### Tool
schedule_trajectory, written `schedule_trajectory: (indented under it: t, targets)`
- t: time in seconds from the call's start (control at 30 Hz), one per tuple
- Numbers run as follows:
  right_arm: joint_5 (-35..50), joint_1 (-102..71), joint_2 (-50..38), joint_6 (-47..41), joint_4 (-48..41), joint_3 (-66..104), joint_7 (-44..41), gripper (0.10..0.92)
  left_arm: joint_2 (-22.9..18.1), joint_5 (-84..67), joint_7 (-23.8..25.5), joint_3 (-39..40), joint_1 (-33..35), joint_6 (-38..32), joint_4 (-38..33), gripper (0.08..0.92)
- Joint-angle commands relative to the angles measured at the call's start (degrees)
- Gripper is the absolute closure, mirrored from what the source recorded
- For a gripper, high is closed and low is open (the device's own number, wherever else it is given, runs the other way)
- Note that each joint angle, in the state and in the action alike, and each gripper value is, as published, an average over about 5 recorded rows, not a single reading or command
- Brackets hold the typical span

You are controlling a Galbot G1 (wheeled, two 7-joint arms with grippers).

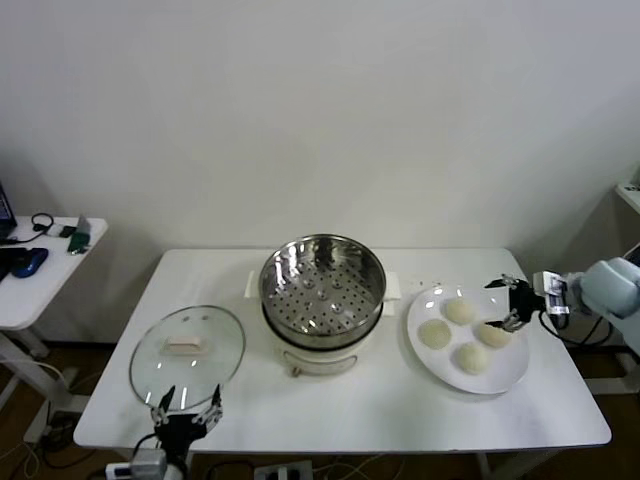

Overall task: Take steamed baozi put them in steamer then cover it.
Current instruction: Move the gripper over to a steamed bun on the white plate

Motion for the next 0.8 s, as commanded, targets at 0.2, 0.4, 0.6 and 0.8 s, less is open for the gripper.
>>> schedule_trajectory:
  t: [0.2,0.4,0.6,0.8]
  targets:
    - [3.2,18.5,17.9,-3.9,-20.8,-25.6,-6.3,0.203,0.2,0.8,0.1,-0.8,-0.2,0.0,1.5,0.177]
    - [-0.7,13.9,24.0,-2.4,-29.5,-20.1,-4.9,0.203,0.4,0.8,0.1,-1.2,-0.3,-0.4,2.5,0.177]
    - [-3.0,11.1,26.2,-2.0,-30.8,-19.1,-5.5,0.203,0.2,1.0,0.2,-0.8,-0.5,-0.6,3.2,0.177]
    - [-4.7,8.8,28.9,-0.8,-35.5,-16.6,-5.7,0.203,0.3,1.6,0.2,-0.6,-0.7,-1.0,4.0,0.177]
